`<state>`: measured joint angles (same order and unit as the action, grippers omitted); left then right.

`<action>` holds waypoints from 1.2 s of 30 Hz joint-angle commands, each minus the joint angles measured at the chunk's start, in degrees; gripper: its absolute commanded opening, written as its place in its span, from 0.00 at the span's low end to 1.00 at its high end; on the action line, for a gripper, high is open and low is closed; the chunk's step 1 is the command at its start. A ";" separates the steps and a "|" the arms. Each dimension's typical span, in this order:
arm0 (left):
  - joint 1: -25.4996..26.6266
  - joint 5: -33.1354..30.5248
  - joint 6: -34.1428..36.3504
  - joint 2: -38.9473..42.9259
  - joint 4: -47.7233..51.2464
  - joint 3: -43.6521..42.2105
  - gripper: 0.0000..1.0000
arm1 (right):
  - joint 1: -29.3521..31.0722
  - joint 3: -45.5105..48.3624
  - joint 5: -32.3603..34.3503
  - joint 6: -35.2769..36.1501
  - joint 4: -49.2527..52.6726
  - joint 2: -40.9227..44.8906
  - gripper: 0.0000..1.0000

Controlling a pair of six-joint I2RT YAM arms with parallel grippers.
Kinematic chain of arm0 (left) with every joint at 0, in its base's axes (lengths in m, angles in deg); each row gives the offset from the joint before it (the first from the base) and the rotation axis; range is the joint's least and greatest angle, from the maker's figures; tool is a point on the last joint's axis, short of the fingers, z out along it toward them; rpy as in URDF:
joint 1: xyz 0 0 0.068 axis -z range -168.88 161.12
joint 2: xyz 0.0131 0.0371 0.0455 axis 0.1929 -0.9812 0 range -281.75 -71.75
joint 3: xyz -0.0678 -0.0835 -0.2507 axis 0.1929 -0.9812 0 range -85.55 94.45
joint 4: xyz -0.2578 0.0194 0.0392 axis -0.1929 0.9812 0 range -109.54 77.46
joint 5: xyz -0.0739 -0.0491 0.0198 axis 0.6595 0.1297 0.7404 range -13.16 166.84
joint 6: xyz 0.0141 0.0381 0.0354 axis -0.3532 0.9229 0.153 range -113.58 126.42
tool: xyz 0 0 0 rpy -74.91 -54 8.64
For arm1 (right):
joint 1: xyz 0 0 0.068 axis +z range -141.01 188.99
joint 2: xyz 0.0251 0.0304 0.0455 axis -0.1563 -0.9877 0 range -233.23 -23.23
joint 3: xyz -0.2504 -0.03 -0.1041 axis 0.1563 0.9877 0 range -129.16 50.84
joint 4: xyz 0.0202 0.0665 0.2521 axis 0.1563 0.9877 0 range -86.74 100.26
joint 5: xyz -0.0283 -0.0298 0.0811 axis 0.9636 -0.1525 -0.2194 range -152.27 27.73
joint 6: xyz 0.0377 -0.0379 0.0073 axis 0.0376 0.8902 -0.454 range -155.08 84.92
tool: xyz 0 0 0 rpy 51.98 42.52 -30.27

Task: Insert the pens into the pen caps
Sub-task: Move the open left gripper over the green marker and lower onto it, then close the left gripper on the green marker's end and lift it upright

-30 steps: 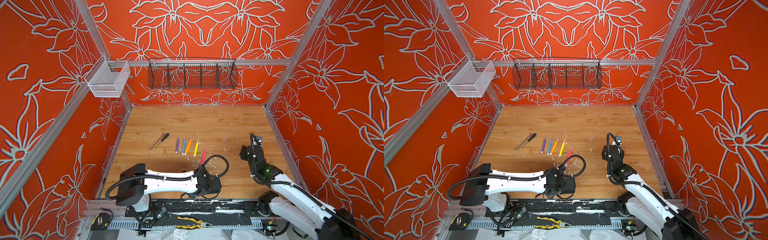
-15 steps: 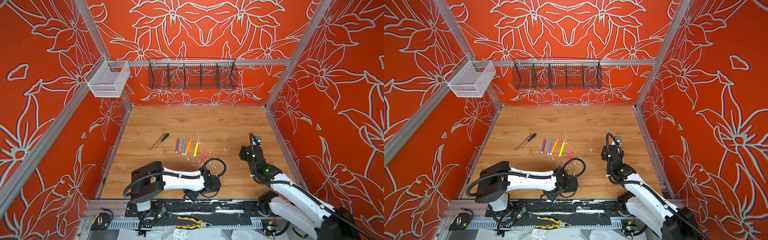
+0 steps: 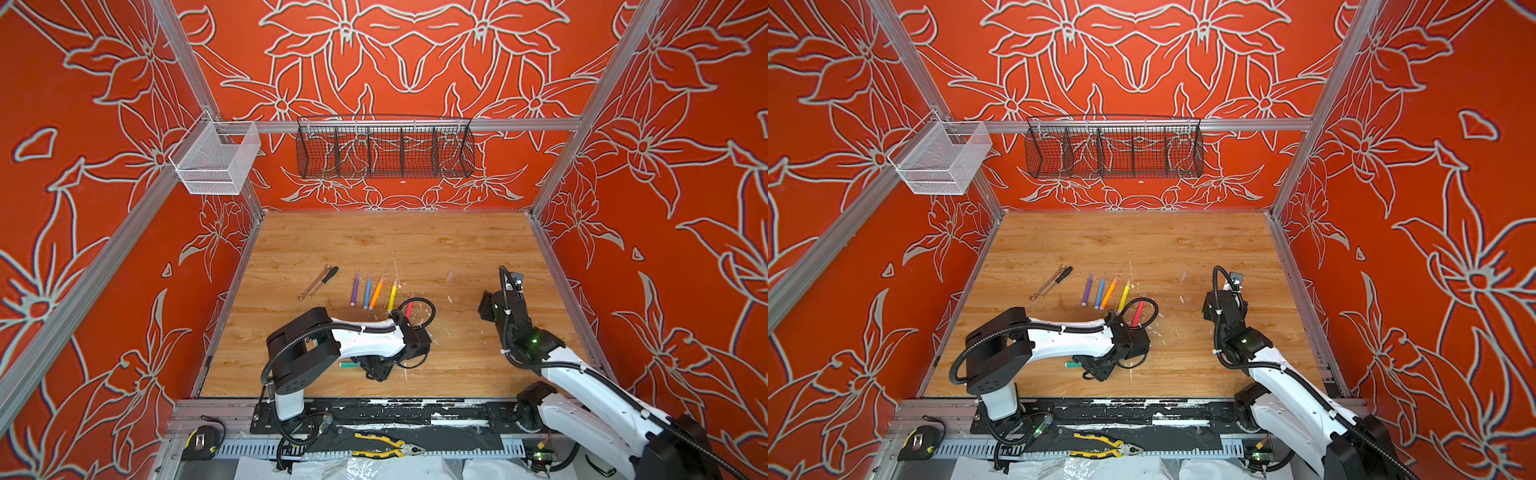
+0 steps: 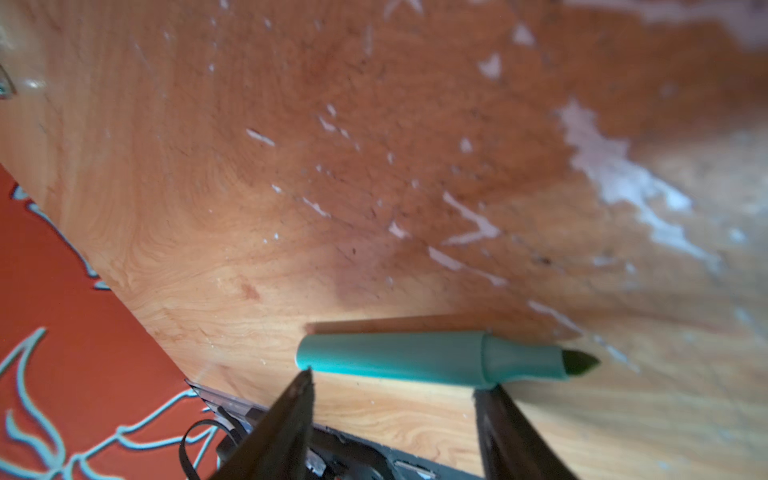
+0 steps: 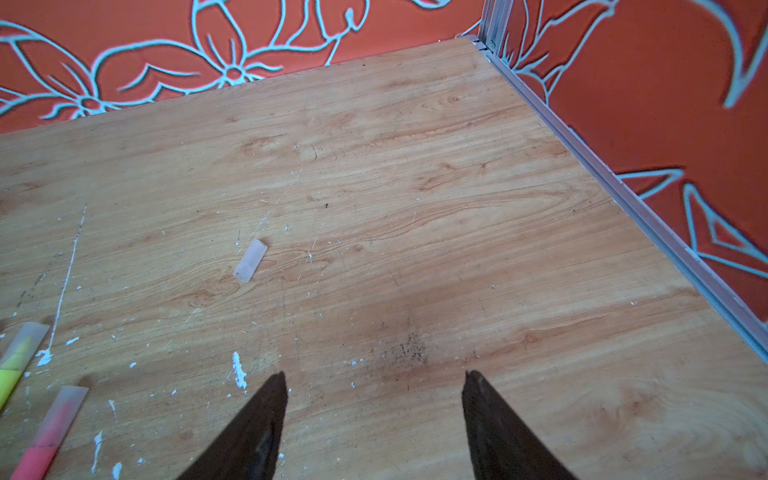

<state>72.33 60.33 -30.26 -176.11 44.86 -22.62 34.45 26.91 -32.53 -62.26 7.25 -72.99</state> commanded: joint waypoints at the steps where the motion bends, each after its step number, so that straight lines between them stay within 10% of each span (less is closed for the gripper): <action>1: -3.13 0.40 1.13 -2.11 -3.12 0.38 0.54 | -0.29 0.64 0.31 0.39 -0.39 0.03 0.69; 14: -13.97 6.67 0.66 3.51 -13.83 -7.45 0.48 | -0.24 0.46 0.43 0.46 -0.65 -0.45 0.69; 36: -17.44 13.36 -7.32 16.55 -23.40 -24.17 0.29 | -0.25 0.56 0.24 0.60 -0.65 -0.21 0.69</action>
<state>55.24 72.46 -35.60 -156.79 22.41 -42.11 34.45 26.91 -32.53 -62.24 7.16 -73.40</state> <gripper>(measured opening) 0.300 0.690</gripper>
